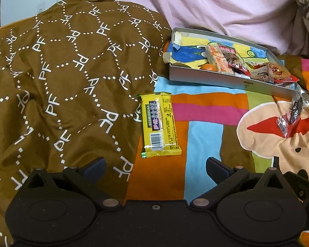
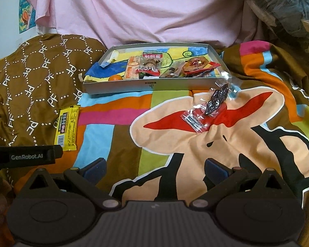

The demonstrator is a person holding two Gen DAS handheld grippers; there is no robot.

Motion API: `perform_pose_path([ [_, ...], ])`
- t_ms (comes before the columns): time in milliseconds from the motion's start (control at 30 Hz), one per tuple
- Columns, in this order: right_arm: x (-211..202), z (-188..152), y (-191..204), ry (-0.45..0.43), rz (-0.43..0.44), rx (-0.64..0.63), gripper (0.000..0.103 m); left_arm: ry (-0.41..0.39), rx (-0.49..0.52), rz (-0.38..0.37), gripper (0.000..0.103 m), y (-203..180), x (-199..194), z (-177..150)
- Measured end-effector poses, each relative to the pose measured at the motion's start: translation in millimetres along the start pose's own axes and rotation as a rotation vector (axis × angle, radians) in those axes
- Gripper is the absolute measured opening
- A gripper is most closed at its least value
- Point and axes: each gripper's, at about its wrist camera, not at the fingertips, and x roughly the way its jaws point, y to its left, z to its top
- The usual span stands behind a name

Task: Organize snacks
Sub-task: 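Move left tool to the yellow wrapped bar while right tool approaches the dark jerky packet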

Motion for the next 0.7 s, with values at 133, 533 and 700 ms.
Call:
perform_pose_path([
  [133,4,4,2,0.006,0.027,-0.025,0.103,0.004,0.015,0.000,0.102,-5,8,6],
  [533,28,29,-13,-0.010,0.021,-0.022,0.103,0.016,-0.010,-0.001,0.102,-8,38,23],
  [700,41,41,-23,-0.044,0.015,-0.013,0.103,0.022,-0.021,-0.006,0.102,-8,53,30],
])
